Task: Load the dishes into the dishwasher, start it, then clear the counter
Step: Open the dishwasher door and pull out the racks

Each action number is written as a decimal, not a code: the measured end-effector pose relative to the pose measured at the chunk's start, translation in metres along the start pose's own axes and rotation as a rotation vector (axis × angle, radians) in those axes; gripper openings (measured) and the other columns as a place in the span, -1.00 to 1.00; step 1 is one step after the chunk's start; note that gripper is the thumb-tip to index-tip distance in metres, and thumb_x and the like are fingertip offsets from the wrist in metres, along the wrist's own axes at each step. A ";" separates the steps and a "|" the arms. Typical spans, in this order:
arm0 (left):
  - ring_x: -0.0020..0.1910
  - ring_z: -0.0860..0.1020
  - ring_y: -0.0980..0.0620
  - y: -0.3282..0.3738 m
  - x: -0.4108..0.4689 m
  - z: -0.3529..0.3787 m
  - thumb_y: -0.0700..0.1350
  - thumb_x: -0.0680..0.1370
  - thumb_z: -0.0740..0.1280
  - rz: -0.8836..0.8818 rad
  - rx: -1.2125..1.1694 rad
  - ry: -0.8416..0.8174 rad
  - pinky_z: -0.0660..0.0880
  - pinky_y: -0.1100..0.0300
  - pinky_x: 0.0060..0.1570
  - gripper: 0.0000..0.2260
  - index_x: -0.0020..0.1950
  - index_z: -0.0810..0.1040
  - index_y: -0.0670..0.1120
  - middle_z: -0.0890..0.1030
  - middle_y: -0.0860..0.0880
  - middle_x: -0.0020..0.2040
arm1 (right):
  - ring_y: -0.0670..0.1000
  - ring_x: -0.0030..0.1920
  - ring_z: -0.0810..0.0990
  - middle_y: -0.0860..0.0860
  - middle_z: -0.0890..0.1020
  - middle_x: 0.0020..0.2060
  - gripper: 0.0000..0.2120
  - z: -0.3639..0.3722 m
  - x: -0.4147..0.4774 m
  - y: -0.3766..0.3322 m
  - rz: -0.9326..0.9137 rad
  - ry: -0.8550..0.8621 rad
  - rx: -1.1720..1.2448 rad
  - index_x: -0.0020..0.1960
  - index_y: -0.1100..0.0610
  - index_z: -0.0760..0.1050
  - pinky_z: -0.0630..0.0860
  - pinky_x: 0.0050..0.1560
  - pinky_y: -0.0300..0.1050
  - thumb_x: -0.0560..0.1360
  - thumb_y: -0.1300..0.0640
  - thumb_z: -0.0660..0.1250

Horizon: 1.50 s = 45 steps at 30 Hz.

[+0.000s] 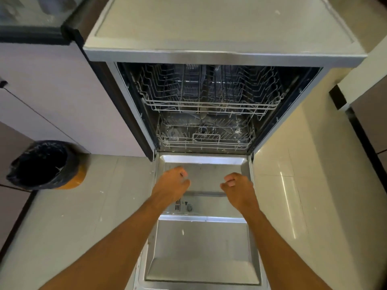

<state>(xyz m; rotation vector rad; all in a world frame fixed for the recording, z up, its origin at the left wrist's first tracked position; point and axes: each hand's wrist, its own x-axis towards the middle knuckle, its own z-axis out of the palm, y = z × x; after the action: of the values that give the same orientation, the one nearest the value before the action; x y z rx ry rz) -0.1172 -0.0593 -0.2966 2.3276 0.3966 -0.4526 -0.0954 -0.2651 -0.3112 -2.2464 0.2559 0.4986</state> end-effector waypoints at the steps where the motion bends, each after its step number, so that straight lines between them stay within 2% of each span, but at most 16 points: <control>1: 0.00 0.57 0.02 -0.001 0.014 0.002 -0.08 0.53 0.32 0.017 0.023 -0.008 0.55 0.06 0.06 -0.82 0.11 0.54 -0.05 0.60 -0.02 0.05 | 0.03 -0.10 0.60 0.08 0.66 -0.06 -0.88 0.003 0.013 0.001 -0.016 0.003 -0.048 0.03 0.16 0.56 0.53 0.01 -0.17 0.51 0.19 0.41; 5: 0.18 0.51 -0.01 -0.009 0.068 0.015 0.00 0.53 0.33 0.106 0.104 -0.015 0.46 0.06 0.19 -0.64 0.31 0.45 -0.02 0.53 -0.01 0.27 | 0.06 0.10 0.63 0.07 0.64 0.14 -0.74 0.022 0.065 0.007 -0.066 -0.001 -0.200 0.22 0.12 0.53 0.55 0.21 -0.01 0.53 0.14 0.37; 11: 0.34 0.42 -0.08 -0.017 0.139 0.039 0.03 0.54 0.31 0.202 0.366 0.026 0.42 0.01 0.24 -0.48 0.47 0.27 -0.02 0.41 -0.05 0.41 | 0.12 0.27 0.54 0.10 0.56 0.30 -0.62 0.046 0.135 0.012 -0.185 0.020 -0.391 0.39 0.11 0.42 0.47 0.26 0.00 0.58 0.16 0.30; 17: 0.54 0.12 -0.10 -0.013 0.217 0.066 -0.02 0.54 0.33 0.232 0.446 -0.009 0.17 0.01 0.45 -0.26 0.58 -0.03 -0.07 0.04 -0.07 0.59 | 0.21 0.25 0.54 0.21 0.51 0.31 -0.51 0.048 0.222 0.009 -0.260 -0.009 -0.522 0.48 0.08 0.31 0.48 0.29 0.12 0.57 0.32 0.22; 19: 0.55 0.07 -0.10 -0.018 0.234 0.077 -0.06 0.53 0.32 0.246 0.470 -0.009 0.11 0.03 0.47 -0.24 0.58 -0.07 -0.09 -0.01 -0.08 0.59 | 0.24 0.28 0.51 0.22 0.48 0.34 -0.46 0.049 0.245 0.013 -0.281 -0.007 -0.564 0.50 0.10 0.26 0.45 0.32 0.14 0.56 0.37 0.19; 21: 0.56 0.02 -0.09 -0.022 0.251 0.087 -0.10 0.53 0.32 0.280 0.529 -0.004 0.03 0.06 0.49 -0.22 0.58 -0.11 -0.11 -0.04 -0.08 0.59 | 0.24 0.41 0.39 0.20 0.35 0.46 -0.37 0.053 0.269 0.017 -0.303 -0.015 -0.583 0.56 0.11 0.13 0.35 0.41 0.15 0.54 0.40 0.16; 24: 0.56 -0.13 -0.07 -0.028 0.273 0.088 -0.13 0.55 0.29 0.282 0.581 -0.078 -0.10 0.07 0.51 -0.20 0.58 -0.22 -0.11 -0.17 -0.08 0.59 | 0.12 0.58 -0.01 0.10 -0.02 0.59 -0.25 0.061 0.293 0.019 -0.284 -0.076 -0.657 0.60 0.16 -0.12 0.01 0.56 0.04 0.54 0.40 0.18; 25: 0.56 -0.16 -0.07 -0.031 0.280 0.089 -0.14 0.56 0.28 0.272 0.592 -0.098 -0.13 0.07 0.51 -0.20 0.57 -0.25 -0.11 -0.21 -0.08 0.58 | 0.11 0.58 -0.06 0.09 -0.06 0.59 -0.24 0.064 0.299 0.020 -0.284 -0.098 -0.672 0.60 0.17 -0.15 -0.02 0.57 0.03 0.54 0.39 0.20; 27: 0.56 -0.19 -0.08 -0.033 0.289 0.090 -0.15 0.56 0.28 0.262 0.610 -0.116 -0.15 0.06 0.52 -0.20 0.57 -0.26 -0.11 -0.24 -0.08 0.58 | 0.14 0.58 0.00 0.11 -0.02 0.59 -0.23 0.070 0.307 0.025 -0.298 -0.121 -0.652 0.59 0.17 -0.12 0.05 0.56 0.06 0.54 0.37 0.25; 30: 0.56 -0.10 -0.11 -0.030 0.289 0.090 -0.19 0.56 0.30 0.286 0.607 -0.077 -0.07 0.08 0.50 -0.23 0.58 -0.17 -0.14 -0.14 -0.10 0.59 | 0.21 0.50 0.26 0.14 0.19 0.54 -0.29 0.075 0.313 0.032 -0.320 -0.102 -0.597 0.59 0.12 0.00 0.26 0.48 0.14 0.55 0.39 0.22; 33: 0.53 0.09 -0.16 -0.027 0.281 0.092 -0.21 0.57 0.29 0.315 0.599 -0.038 0.07 0.09 0.48 -0.32 0.58 -0.03 -0.17 0.06 -0.16 0.55 | 0.23 0.27 0.53 0.22 0.49 0.34 -0.52 0.076 0.310 0.036 -0.306 -0.030 -0.606 0.51 0.12 0.25 0.49 0.29 0.14 0.60 0.28 0.21; 36: 0.43 0.30 -0.15 -0.032 0.267 0.100 -0.26 0.57 0.26 0.314 0.514 0.012 0.27 0.02 0.39 -0.48 0.51 0.19 -0.15 0.26 -0.15 0.45 | 0.18 0.15 0.61 0.17 0.61 0.19 -0.67 0.079 0.293 0.046 -0.250 0.015 -0.494 0.33 0.14 0.48 0.55 0.20 0.08 0.59 0.10 0.31; 38: 0.32 0.44 -0.14 -0.040 0.251 0.106 -0.25 0.59 0.24 0.296 0.441 0.035 0.41 -0.02 0.27 -0.59 0.43 0.32 -0.12 0.38 -0.12 0.39 | 0.10 0.03 0.65 0.09 0.66 0.10 -0.76 0.083 0.278 0.060 -0.231 0.016 -0.387 0.21 0.09 0.58 0.60 0.10 0.02 0.58 0.07 0.33; 40: 0.18 0.54 -0.14 -0.051 0.233 0.113 -0.17 0.60 0.23 0.255 0.372 0.018 0.49 0.00 0.16 -0.72 0.32 0.43 -0.08 0.53 -0.13 0.27 | 0.06 -0.06 0.66 0.07 0.69 0.00 -0.84 0.087 0.260 0.076 -0.206 0.012 -0.306 0.07 0.09 0.64 0.62 0.01 -0.01 0.58 0.10 0.31; 42: 0.01 0.59 -0.11 -0.063 0.214 0.118 -0.14 0.61 0.22 0.214 0.318 -0.010 0.54 -0.02 0.06 -0.85 0.15 0.50 -0.06 0.62 -0.12 0.07 | 0.06 -0.12 0.66 0.09 0.69 -0.08 -0.81 0.092 0.237 0.090 -0.209 -0.003 -0.280 -0.03 0.15 0.66 0.62 -0.07 -0.05 0.60 0.17 0.27; 45: -0.10 0.61 -0.01 -0.076 0.185 0.127 -0.16 0.61 0.26 0.191 0.285 -0.070 0.55 0.07 0.02 -0.89 0.05 0.56 -0.08 0.65 -0.07 -0.05 | 0.03 -0.12 0.66 0.09 0.71 -0.09 -0.85 0.097 0.198 0.111 -0.254 -0.057 -0.264 -0.04 0.17 0.67 0.52 -0.10 -0.21 0.57 0.20 0.32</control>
<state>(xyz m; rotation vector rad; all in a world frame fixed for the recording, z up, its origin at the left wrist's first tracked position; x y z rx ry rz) -0.0092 -0.0681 -0.5069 2.5850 0.0772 -0.5222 0.0195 -0.2693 -0.5290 -2.4707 -0.1327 0.4802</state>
